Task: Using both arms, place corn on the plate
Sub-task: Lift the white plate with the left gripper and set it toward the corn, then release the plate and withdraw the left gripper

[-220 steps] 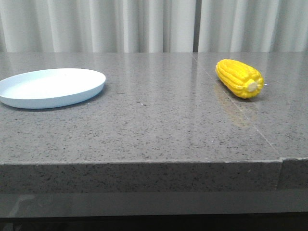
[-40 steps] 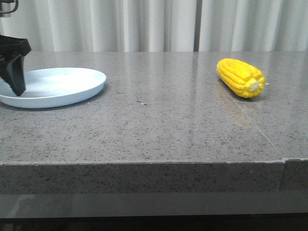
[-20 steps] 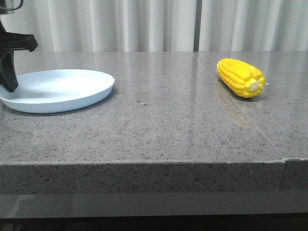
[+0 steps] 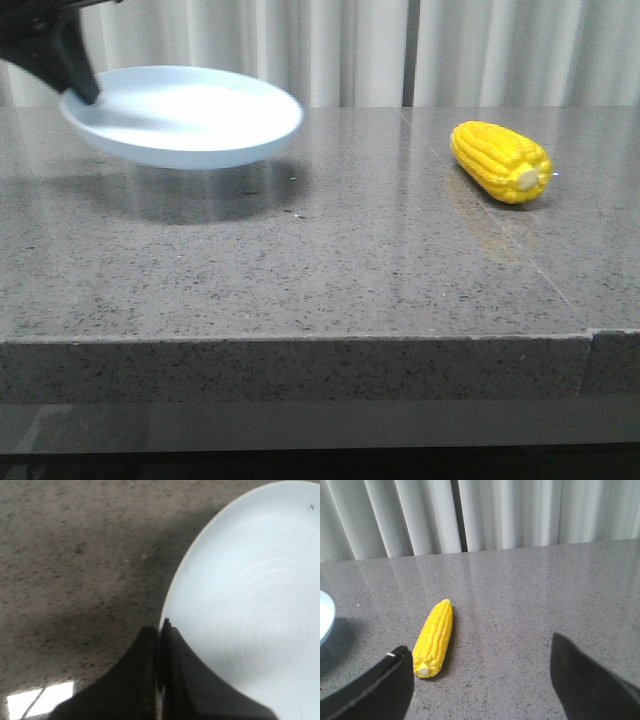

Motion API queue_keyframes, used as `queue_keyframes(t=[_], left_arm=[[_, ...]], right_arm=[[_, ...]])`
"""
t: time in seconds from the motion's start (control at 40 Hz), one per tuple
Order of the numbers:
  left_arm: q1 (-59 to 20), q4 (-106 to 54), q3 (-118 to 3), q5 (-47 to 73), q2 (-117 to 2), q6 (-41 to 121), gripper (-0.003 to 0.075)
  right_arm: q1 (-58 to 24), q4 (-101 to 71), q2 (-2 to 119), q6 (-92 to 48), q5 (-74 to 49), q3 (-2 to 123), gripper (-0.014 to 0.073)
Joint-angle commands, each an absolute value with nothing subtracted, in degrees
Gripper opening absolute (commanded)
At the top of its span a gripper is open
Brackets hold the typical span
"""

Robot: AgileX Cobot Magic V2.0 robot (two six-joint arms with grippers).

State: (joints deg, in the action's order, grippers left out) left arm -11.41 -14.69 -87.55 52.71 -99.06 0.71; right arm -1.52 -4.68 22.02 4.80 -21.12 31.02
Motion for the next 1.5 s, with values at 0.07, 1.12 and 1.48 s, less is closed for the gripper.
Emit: queue_keyframes(t=[0.07, 1.12, 1.48], left_arm=[[-17.04, -17.49, -90.0, 48.12, -98.95, 0.74, -0.002], [-12.53, 2.1, -80.61, 48.24, -86.38, -5.25, 0.0018], [-5.6, 2.88, -60.18, 35.93, -64.93, -5.25, -0.002]], right_arm=[[-1.28, -4.53, 22.83, 4.25, -16.76, 33.03, 0.0591], [-1.28, -4.53, 22.83, 4.25, -16.76, 33.03, 0.0591], [-1.28, -4.53, 22.83, 4.25, -16.76, 33.03, 0.0591]])
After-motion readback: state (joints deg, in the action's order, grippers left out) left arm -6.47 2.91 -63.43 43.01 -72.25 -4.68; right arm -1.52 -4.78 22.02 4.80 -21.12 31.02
